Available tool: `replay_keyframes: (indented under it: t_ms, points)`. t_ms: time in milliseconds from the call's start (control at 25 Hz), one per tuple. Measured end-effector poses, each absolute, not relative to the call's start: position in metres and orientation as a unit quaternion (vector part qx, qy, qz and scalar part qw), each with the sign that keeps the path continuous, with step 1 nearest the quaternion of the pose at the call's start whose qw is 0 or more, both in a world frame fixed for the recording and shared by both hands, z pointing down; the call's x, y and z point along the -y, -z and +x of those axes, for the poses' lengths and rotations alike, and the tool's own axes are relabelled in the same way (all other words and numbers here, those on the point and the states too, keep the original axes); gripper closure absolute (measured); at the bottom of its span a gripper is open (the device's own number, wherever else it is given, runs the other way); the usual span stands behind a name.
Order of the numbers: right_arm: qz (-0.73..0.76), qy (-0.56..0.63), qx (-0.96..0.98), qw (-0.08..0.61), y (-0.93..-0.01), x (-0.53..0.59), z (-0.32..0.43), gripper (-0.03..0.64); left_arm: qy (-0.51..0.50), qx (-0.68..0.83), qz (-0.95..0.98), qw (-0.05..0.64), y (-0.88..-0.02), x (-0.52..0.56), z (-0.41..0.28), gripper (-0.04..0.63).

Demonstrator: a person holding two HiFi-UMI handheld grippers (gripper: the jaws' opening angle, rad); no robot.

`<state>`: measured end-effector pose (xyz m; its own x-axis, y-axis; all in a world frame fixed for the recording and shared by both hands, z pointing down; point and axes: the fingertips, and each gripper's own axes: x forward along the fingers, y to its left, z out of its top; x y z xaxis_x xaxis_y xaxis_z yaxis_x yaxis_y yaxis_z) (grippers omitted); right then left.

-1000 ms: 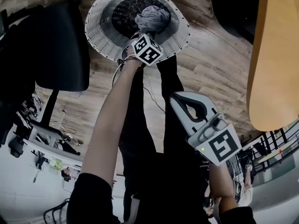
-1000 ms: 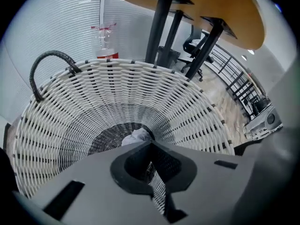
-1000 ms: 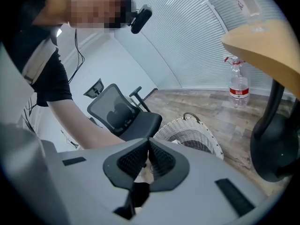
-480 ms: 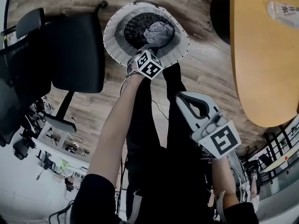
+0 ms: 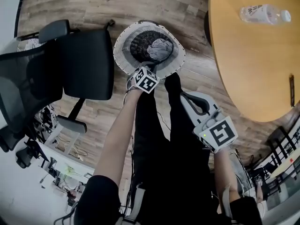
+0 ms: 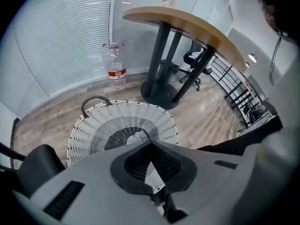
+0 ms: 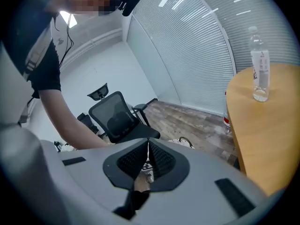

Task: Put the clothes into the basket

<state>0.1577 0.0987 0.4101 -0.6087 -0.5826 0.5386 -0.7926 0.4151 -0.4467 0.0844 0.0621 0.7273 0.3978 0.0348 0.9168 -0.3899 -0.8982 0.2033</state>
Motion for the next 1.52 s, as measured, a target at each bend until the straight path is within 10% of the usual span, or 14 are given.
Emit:
replay_keyframes:
  t_ms: [1520]
  points:
    - [0.475,-0.271,0.829,0.112,-0.29,-0.075,0.145,0.6,-0.329,0.188,0.911,0.164,-0.394,-0.04,0.04,0.583]
